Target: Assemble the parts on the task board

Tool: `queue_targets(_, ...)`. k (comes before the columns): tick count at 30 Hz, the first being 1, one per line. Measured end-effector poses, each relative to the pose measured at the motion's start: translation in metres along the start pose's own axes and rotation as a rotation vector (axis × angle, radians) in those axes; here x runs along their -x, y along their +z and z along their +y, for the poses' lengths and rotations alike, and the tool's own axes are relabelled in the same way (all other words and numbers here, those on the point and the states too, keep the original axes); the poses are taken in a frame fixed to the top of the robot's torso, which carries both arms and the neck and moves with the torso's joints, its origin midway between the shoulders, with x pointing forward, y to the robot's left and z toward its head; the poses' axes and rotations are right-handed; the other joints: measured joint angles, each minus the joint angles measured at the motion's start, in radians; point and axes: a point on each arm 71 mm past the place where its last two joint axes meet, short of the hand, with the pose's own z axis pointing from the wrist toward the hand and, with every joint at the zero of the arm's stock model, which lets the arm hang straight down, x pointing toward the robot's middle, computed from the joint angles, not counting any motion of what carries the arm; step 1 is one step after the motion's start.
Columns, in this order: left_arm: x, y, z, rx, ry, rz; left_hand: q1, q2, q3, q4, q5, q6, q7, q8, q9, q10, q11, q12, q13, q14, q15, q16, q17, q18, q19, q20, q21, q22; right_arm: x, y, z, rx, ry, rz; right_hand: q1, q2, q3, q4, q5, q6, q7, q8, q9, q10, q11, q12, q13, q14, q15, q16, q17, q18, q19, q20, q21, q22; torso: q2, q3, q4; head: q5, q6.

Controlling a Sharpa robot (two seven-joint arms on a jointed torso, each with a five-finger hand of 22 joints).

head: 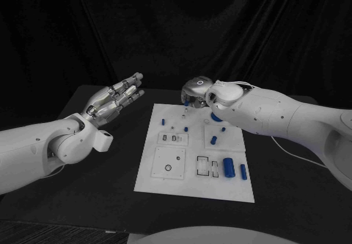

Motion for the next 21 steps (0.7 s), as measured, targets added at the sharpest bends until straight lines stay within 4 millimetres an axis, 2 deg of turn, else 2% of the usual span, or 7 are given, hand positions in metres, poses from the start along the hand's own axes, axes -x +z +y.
queue_targets(21, -0.002, 0.003, 0.001, -0.001, -0.005, 0.010, 0.002, 0.002, 0.000, 0.000, 0.000, 0.000, 0.000, 0.000, 0.000, 0.000, 0.000, 0.000, 0.000, 0.000, 0.000, 0.000, 0.000, 0.000, 0.000, 0.000, 0.000, -0.001, -0.013, -0.001, 0.007, -0.003, 0.016, 0.033, 0.000, 0.000, 0.000, 0.000, 0.000, 0.000, 0.000, -0.001, 0.000, 0.000, 0.000, 0.000, 0.000, 0.000, 0.000, 0.000, 0.000, 0.000, 0.000, 0.000, 0.000, 0.000, -0.002, -0.0010, 0.0004, -0.007, -0.011)
